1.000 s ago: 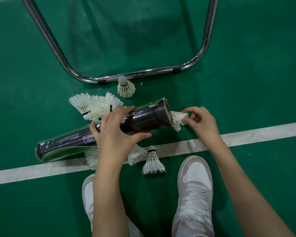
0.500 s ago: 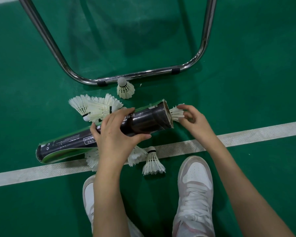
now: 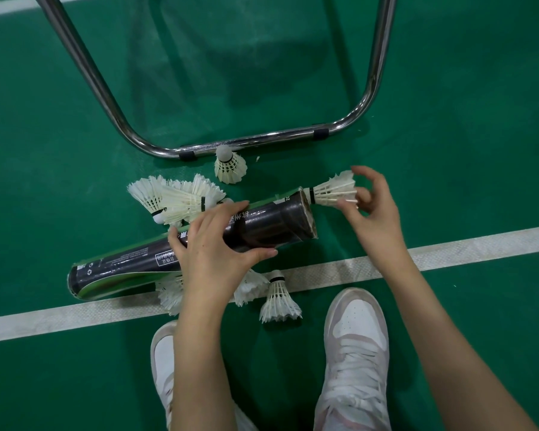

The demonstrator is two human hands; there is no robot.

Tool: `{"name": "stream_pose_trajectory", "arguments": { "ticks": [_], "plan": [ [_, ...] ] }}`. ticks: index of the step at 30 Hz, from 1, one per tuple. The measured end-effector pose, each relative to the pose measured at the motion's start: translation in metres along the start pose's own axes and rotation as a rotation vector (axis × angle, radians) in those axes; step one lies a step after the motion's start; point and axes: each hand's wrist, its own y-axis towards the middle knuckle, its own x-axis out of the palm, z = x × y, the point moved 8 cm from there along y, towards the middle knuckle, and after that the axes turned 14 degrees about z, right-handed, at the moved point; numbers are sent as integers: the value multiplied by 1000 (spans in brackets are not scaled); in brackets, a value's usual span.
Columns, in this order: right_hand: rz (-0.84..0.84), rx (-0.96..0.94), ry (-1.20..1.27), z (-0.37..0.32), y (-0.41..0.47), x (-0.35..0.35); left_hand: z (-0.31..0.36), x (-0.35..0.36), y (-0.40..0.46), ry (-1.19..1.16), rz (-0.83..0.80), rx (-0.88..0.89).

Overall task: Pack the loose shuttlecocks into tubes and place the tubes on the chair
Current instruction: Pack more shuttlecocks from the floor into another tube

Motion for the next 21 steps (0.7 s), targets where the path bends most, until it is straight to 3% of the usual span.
{"name": "stream_pose_trajectory", "arguments": {
  "ticks": [8, 16, 21],
  "plan": [
    [40, -20, 74, -32, -15, -29, 0, 4, -2, 21, 8, 5],
    [-206, 108, 246, -42, -54, 20, 2, 1, -2, 6, 38, -1],
    [-220, 80, 165, -46, -57, 34, 1, -1, 0, 8, 64, 16]
  ]
}}
